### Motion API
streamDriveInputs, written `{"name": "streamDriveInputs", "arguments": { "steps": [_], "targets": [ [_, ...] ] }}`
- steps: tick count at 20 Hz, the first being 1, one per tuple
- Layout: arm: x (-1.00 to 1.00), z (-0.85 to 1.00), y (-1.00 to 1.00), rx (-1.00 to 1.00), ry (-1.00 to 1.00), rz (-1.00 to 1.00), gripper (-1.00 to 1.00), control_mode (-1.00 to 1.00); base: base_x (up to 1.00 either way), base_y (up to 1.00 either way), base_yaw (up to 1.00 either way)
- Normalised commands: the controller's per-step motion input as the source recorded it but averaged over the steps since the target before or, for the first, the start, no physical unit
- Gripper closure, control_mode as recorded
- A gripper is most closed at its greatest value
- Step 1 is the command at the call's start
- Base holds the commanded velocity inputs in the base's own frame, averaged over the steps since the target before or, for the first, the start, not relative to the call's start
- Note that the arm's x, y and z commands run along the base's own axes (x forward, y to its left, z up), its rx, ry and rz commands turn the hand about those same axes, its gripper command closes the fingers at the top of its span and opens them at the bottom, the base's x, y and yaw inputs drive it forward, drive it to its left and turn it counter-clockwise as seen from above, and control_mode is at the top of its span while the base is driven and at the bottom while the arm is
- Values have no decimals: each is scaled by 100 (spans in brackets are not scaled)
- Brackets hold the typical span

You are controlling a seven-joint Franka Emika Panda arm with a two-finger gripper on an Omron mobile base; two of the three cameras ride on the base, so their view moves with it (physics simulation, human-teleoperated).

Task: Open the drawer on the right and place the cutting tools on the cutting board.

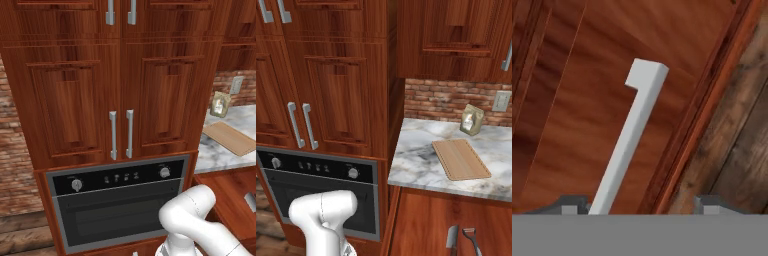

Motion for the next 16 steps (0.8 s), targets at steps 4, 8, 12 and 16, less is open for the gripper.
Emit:
{"name": "streamDriveInputs", "arguments": {
  "steps": [4,8,12,16],
  "targets": [
    [-61,69,0,0,-13,0,-100,-100,0,0,0],
    [-33,84,0,0,-10,0,-100,-100,0,0,0],
    [-30,95,0,0,-7,0,-100,-100,0,0,0],
    [-24,99,1,-3,-7,0,-100,-100,0,0,0]
  ]
}}
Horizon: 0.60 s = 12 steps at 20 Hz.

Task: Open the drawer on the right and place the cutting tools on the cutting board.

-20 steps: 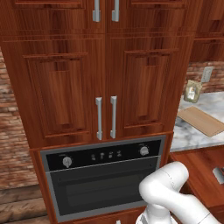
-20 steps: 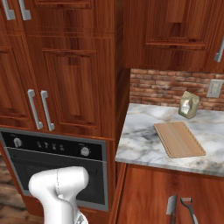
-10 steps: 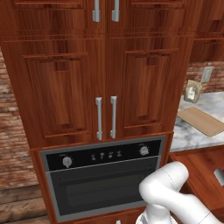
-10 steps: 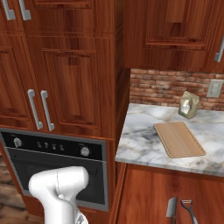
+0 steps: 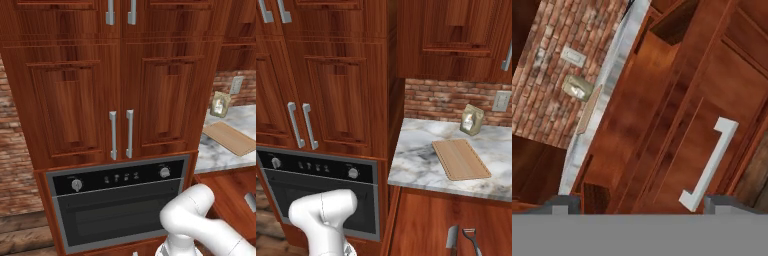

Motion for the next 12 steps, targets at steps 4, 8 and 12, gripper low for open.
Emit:
{"name": "streamDriveInputs", "arguments": {
  "steps": [4,8,12],
  "targets": [
    [-7,100,12,-5,-3,0,-100,-100,0,0,0],
    [0,100,8,-2,0,0,-100,-100,0,0,0],
    [0,100,9,-1,0,0,-100,-100,0,0,0]
  ]
}}
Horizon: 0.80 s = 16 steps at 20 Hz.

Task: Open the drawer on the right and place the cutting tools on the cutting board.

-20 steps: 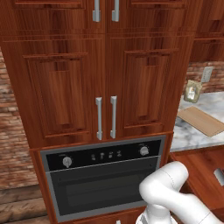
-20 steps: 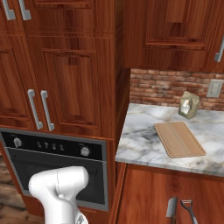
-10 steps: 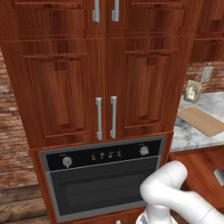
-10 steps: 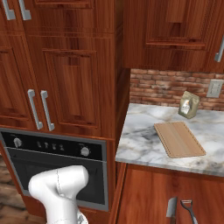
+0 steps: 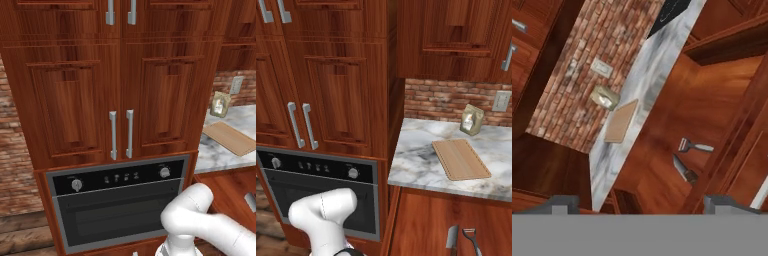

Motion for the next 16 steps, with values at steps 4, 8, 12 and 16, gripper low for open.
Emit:
{"name": "streamDriveInputs", "arguments": {
  "steps": [4,8,12,16],
  "targets": [
    [0,99,6,-3,0,0,-100,-100,0,0,0],
    [0,82,7,-2,0,0,-100,-100,0,0,0],
    [12,55,11,-3,6,0,-100,-100,0,0,0],
    [48,5,18,-16,18,0,-100,-100,0,0,0]
  ]
}}
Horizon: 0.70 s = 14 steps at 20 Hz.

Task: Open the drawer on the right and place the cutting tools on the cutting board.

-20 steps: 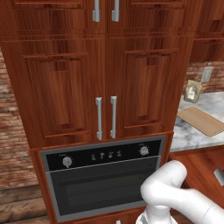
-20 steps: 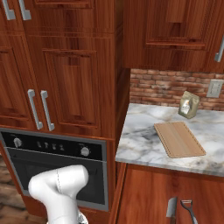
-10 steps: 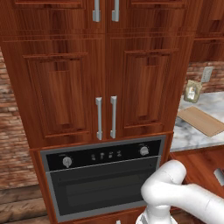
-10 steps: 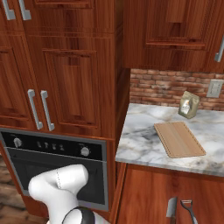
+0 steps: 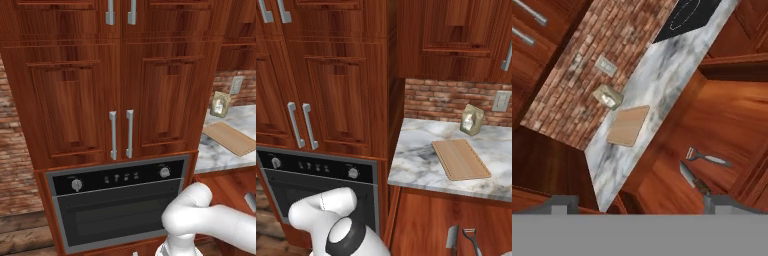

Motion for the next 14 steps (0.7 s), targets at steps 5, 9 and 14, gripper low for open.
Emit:
{"name": "streamDriveInputs", "arguments": {
  "steps": [5,9,14],
  "targets": [
    [34,-12,48,-34,23,0,-100,-100,0,0,0],
    [15,-35,92,-50,20,0,-100,-100,0,0,0],
    [5,-74,100,-58,14,0,-100,-100,0,0,0]
  ]
}}
